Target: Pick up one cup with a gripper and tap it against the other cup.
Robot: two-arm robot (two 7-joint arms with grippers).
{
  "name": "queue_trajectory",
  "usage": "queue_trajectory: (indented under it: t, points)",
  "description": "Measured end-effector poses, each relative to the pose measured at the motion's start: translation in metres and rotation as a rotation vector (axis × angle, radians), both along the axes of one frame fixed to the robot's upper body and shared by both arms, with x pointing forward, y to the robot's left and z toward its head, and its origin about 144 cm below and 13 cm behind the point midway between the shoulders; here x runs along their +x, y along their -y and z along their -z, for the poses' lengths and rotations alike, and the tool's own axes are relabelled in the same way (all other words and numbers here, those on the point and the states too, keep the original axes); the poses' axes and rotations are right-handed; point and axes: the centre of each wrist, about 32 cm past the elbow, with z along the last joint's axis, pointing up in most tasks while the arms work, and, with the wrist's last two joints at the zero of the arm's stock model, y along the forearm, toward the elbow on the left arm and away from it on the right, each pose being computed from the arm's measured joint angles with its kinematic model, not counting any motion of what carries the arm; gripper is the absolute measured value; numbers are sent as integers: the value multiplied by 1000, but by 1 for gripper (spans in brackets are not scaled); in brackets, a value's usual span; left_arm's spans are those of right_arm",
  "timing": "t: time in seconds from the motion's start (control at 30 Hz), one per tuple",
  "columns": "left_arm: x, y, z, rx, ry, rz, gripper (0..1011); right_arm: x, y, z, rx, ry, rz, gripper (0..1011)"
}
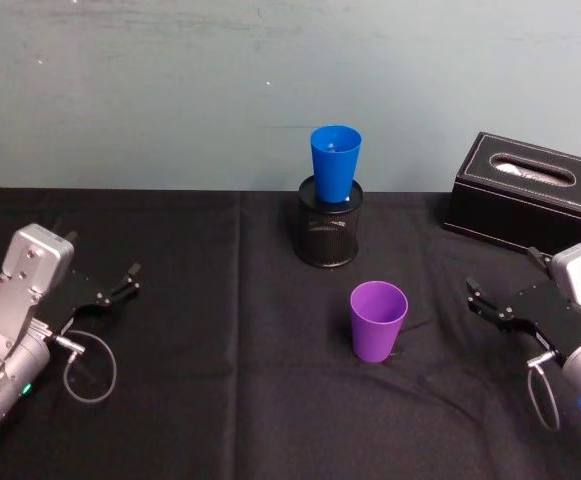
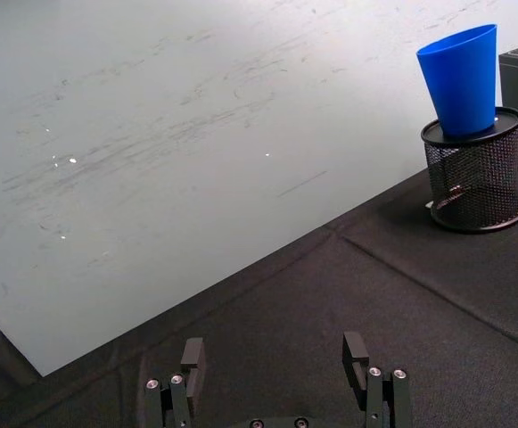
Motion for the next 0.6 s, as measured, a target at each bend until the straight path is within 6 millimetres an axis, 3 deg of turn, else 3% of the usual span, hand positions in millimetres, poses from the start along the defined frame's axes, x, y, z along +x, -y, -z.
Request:
queue_trajectory:
  t: [0.6]
  points:
    - [0,0,0,0,0,0,1012,0,0,0,0,0,0,1002]
